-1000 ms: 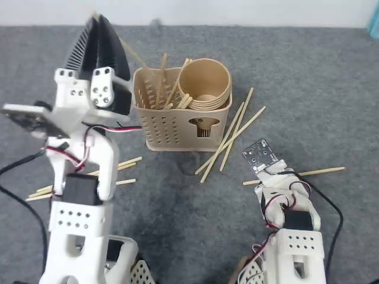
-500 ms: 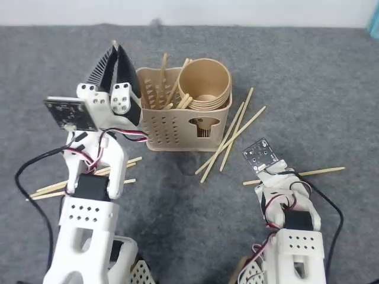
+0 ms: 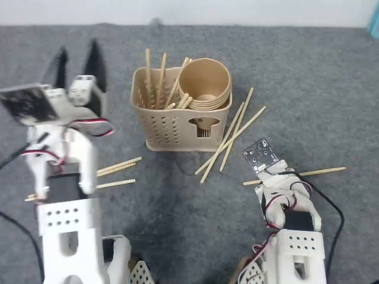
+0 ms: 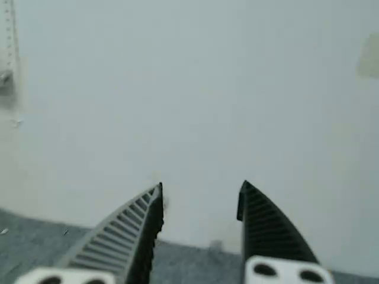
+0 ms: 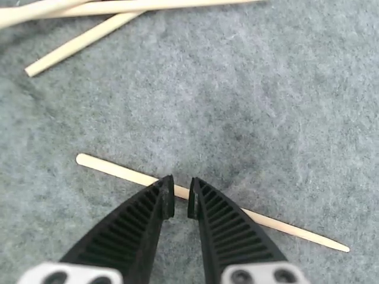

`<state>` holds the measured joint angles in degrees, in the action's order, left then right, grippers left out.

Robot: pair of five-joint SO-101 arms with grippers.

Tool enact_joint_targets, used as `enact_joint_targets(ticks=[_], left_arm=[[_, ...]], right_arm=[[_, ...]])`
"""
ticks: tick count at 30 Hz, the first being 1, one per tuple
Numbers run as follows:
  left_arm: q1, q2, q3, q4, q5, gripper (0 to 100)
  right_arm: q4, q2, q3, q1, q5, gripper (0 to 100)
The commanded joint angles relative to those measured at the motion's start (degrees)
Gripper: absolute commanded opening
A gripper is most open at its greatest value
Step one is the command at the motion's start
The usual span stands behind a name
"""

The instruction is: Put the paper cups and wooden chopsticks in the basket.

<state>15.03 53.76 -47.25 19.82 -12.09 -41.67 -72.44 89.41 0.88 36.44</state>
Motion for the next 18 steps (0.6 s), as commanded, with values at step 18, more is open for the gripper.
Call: enact_joint_targets(ticks=[18], left_arm=[[19.78,-19.96,3.65,45.27,6.33,15]], right_arm=[[0.84,-1.19,-0.35,-0.48,-0.44,5.4]])
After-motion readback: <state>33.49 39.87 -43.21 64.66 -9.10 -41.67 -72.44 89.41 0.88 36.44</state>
